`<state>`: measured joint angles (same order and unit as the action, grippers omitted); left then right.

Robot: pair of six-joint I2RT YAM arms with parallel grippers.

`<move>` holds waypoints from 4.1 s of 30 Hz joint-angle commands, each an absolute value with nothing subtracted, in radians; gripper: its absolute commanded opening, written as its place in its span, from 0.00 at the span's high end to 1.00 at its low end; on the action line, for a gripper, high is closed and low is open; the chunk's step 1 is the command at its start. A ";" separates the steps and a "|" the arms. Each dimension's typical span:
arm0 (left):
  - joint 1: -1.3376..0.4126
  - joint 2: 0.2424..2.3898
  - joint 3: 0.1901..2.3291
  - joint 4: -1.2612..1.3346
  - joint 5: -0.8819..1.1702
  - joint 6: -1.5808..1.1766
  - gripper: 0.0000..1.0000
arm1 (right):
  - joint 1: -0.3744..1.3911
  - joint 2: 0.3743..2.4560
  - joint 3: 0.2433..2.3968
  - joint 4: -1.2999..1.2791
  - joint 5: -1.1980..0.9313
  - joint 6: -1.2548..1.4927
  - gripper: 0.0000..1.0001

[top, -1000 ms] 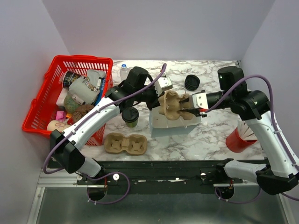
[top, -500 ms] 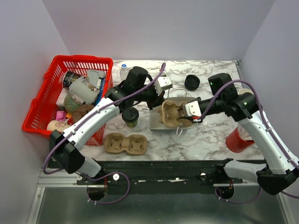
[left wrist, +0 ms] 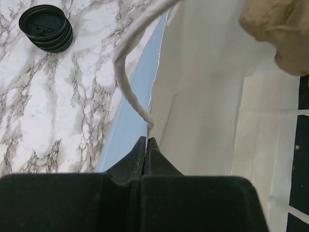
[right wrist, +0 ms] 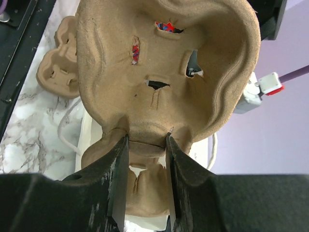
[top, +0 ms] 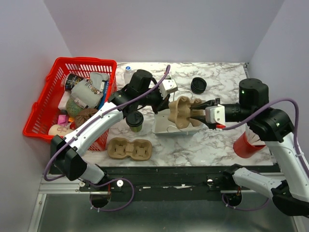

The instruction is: Pack the takeout coffee

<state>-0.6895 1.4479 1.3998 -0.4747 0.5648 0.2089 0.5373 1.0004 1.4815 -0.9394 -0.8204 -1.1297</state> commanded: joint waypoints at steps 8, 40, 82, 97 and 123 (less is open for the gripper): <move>-0.696 1.408 1.393 -0.448 0.612 0.143 1.00 | 0.552 1.123 1.394 -0.916 -0.795 -1.195 1.00; -0.589 1.477 1.557 -0.328 0.762 -0.187 0.34 | 0.667 1.416 1.607 -1.347 -0.391 -1.281 0.99; -0.446 1.500 1.523 -0.207 0.816 -0.279 0.33 | 0.729 1.585 1.582 -1.528 -0.236 -1.368 1.00; -0.448 1.485 1.491 -0.213 0.799 -0.282 0.33 | 0.729 1.655 1.526 -1.514 -0.244 -1.364 0.80; -0.452 1.443 1.447 -0.239 0.830 -0.184 0.30 | 0.729 1.477 1.588 -1.367 -0.164 -1.123 0.31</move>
